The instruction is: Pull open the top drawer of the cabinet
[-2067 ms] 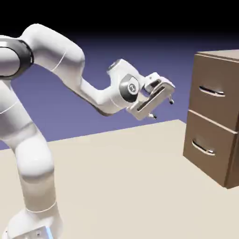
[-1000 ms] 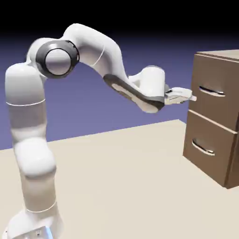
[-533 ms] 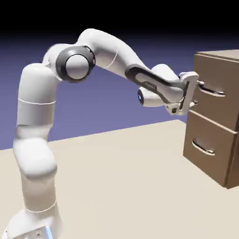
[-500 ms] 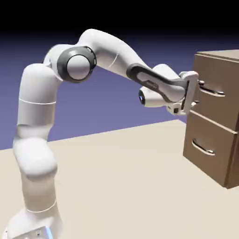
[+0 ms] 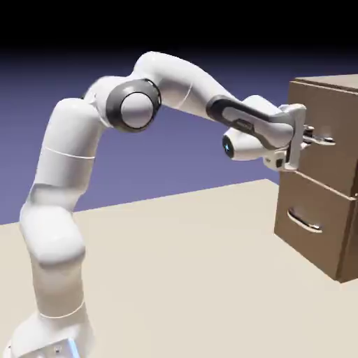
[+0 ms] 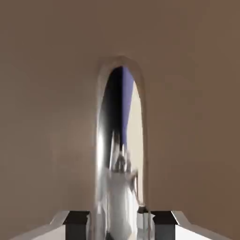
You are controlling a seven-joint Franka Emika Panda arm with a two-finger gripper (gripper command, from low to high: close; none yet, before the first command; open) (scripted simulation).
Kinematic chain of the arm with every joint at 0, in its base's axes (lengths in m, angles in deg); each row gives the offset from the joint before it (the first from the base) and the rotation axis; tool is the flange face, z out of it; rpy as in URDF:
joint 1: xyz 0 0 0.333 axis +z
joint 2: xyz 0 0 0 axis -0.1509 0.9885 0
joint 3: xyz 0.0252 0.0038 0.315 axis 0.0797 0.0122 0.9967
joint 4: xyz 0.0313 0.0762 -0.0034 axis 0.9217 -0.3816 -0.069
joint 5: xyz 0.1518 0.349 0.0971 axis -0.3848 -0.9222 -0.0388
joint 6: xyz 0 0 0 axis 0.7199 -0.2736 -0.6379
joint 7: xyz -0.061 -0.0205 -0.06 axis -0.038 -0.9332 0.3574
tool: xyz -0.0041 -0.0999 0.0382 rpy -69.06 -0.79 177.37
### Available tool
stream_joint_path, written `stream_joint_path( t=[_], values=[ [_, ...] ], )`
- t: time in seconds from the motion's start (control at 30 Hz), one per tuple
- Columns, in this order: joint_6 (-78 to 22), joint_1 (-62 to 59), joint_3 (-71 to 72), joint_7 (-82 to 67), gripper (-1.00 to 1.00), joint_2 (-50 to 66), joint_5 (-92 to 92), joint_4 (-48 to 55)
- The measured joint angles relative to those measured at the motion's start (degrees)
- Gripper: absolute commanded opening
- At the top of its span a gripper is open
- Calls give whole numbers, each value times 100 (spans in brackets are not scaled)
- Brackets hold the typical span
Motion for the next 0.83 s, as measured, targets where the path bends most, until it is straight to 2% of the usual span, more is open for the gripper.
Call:
stream_joint_path(
  t=[0.4,0.7,0.73,0.83],
  values=[
    [-602,121,74,-113,-100,-1926,-95,-2491],
    [-703,120,255,-379,-100,-3705,-409,-4325],
    [-693,117,270,-399,100,-3819,-435,-4427],
    [-654,108,298,-441,100,-4026,-491,-4596]
  ],
)
